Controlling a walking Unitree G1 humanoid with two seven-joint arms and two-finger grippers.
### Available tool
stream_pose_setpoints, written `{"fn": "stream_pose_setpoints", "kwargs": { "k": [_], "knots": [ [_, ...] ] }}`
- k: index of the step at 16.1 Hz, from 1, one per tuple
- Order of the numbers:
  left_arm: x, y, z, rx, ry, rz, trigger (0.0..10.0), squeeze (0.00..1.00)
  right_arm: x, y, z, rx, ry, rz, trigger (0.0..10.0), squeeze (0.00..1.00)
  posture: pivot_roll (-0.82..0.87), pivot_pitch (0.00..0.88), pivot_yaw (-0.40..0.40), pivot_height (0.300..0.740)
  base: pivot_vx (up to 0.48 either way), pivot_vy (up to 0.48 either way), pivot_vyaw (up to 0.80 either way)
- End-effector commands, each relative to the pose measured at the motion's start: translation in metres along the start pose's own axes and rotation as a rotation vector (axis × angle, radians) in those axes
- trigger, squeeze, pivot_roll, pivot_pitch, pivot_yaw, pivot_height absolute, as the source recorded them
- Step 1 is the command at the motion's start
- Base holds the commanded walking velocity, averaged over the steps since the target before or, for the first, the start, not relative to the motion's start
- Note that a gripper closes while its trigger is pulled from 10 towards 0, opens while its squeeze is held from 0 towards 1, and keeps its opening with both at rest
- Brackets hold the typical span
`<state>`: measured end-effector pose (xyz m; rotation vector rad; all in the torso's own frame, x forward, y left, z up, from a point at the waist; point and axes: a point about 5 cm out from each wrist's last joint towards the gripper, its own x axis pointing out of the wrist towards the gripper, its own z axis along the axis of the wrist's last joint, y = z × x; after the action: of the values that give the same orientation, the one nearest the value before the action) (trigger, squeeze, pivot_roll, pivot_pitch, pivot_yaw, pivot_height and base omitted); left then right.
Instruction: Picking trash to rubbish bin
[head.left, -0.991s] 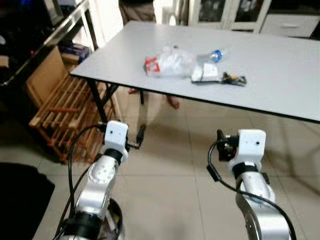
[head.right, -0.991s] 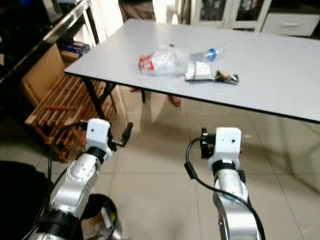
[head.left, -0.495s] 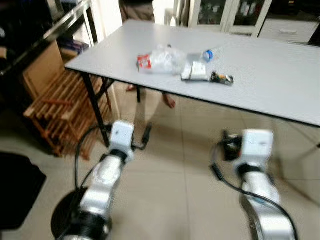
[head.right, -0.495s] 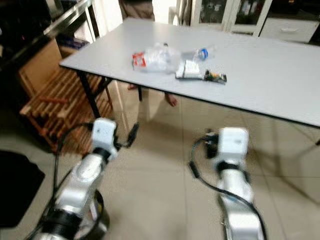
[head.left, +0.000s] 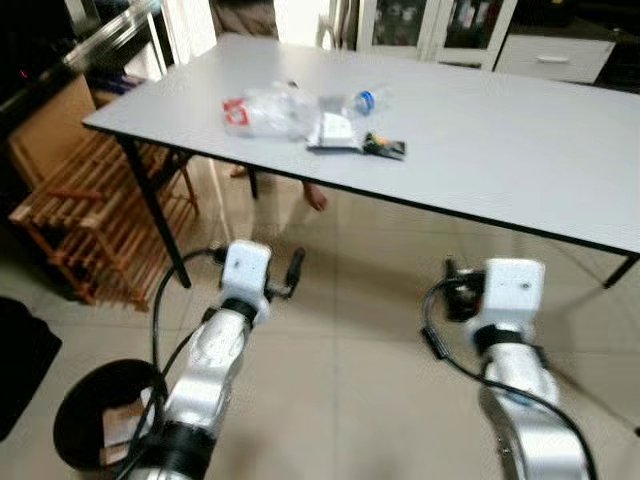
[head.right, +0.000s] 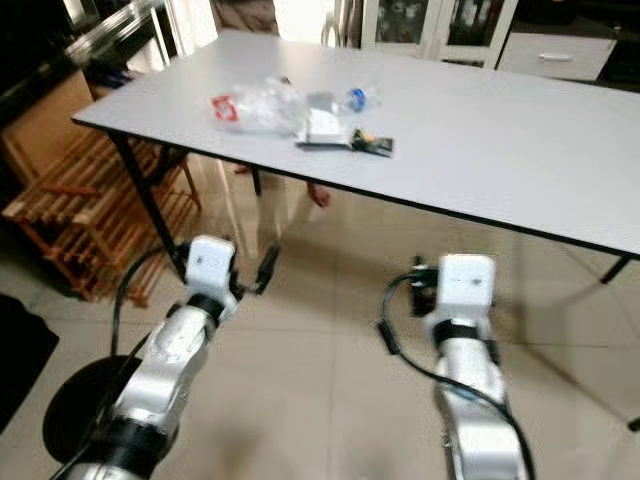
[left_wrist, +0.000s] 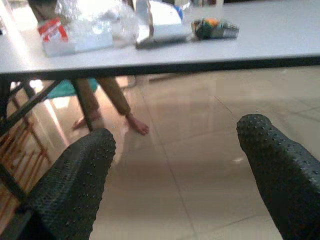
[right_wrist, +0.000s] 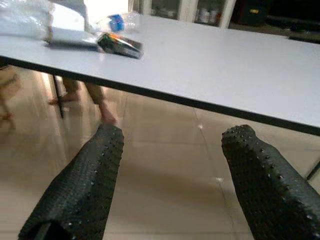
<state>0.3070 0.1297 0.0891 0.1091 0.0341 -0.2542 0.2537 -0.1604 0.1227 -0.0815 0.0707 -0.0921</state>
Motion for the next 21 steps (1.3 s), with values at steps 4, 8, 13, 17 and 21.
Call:
{"fn": "stream_pose_setpoints", "kwargs": {
  "k": [4, 8, 13, 17, 21],
  "knots": [
    [0.0031, -0.0002, 0.0051, 0.003, -0.02, -0.005, 10.0, 0.0, 0.0009, -0.0037, 0.0002, -0.014, -0.001, -0.01, 10.0, 0.0, -0.06, 0.05, 0.029, 0.74, 0.0, 0.0, 0.0],
    [0.0043, -0.001, 0.0051, -0.003, -0.02, -0.008, 10.0, 0.0, 0.0015, -0.0046, 0.0007, -0.011, -0.007, -0.019, 10.0, 0.0, -0.07, 0.047, 0.028, 0.74, 0.0, 0.0, 0.0],
    [0.0054, -0.001, 0.0044, -0.005, -0.015, -0.004, 10.0, 0.0, 0.0018, -0.0059, 0.0006, 0.004, -0.006, -0.032, 10.0, 0.0, -0.07, 0.045, 0.035, 0.74, 0.0, 0.0, -0.57],
    [0.0071, -0.002, 0.0048, -0.005, -0.013, -0.005, 10.0, 0.0, 0.0027, -0.0073, 0.0011, 0.003, -0.009, -0.04, 10.0, 0.0, -0.08, 0.042, 0.039, 0.74, 0.0, 0.0, -0.64],
    [0.0084, -0.0061, 0.0074, -0.011, -0.035, -0.035, 10.0, 0.0, 0.0026, -0.0075, 0.0026, -0.006, -0.02, -0.039, 10.0, 0.0, -0.08, 0.041, 0.04, 0.74, 0.0, 0.0, 0.0]
  ]
}}
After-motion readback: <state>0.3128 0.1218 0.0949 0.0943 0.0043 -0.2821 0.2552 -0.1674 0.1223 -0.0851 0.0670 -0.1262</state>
